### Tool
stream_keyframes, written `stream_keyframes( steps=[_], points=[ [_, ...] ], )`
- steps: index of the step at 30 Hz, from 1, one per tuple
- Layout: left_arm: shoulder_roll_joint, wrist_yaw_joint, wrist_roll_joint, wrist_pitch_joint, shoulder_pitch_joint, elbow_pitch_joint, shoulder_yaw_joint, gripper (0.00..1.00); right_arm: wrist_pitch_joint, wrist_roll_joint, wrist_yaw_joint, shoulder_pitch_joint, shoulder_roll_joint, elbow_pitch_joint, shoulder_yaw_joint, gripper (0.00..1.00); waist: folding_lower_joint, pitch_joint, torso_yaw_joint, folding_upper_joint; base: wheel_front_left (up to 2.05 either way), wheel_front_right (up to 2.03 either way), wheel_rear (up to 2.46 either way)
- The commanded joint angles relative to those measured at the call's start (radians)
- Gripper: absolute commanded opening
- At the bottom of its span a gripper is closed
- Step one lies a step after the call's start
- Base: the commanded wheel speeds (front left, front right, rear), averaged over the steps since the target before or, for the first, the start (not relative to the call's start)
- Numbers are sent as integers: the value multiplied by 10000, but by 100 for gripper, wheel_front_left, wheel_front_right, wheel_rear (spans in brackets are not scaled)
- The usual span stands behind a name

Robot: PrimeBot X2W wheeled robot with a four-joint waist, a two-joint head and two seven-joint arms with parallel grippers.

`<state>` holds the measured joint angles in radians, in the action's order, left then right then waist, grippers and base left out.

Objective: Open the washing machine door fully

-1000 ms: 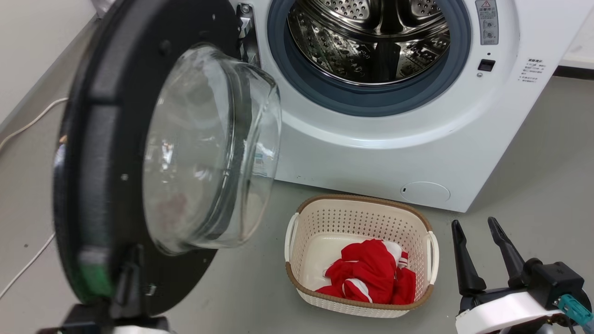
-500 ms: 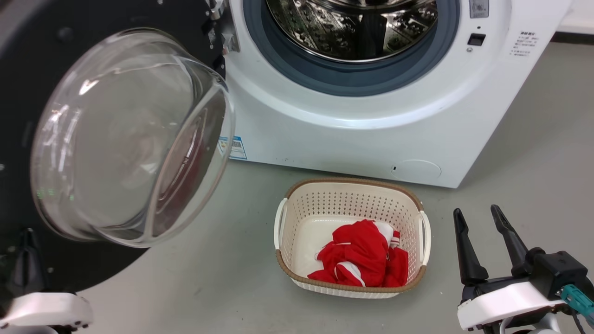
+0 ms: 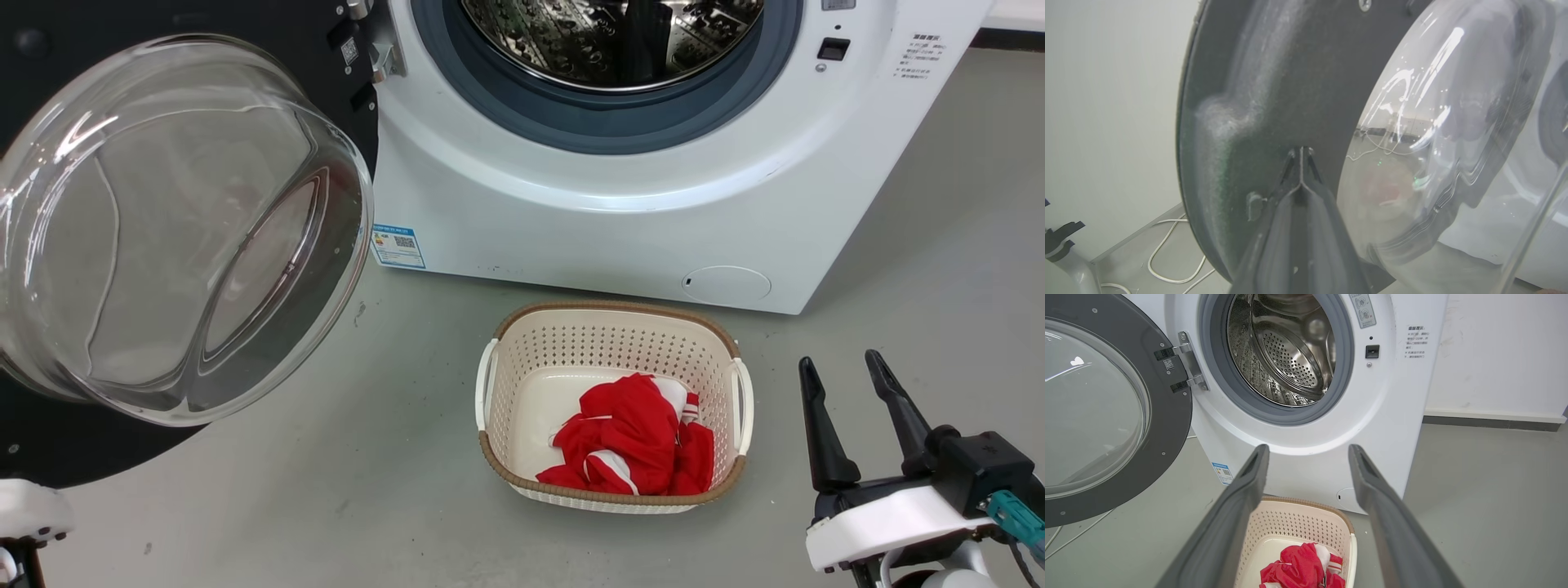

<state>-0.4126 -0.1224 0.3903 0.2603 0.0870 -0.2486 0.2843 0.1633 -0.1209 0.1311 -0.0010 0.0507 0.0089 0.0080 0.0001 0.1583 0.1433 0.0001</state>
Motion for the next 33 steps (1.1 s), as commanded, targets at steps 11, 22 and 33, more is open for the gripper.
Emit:
stream_keyframes(
  steps=[11,22,33],
  points=[
    [1183,483,-910,56,-1497,1243,-72,0,131,-101,-7,145,-14,351,-8,100,-1,-717,-214,-1,0,0,0],
    [2438,848,-1336,47,-2615,2512,-1077,100,125,-162,-7,339,-14,419,22,100,-1,-1118,-333,-1,0,0,0],
    [3054,1279,-2427,47,-2002,3174,-2255,100,189,66,-7,446,-13,139,-79,100,-1,-1321,-720,-1,0,0,0]
  ],
)
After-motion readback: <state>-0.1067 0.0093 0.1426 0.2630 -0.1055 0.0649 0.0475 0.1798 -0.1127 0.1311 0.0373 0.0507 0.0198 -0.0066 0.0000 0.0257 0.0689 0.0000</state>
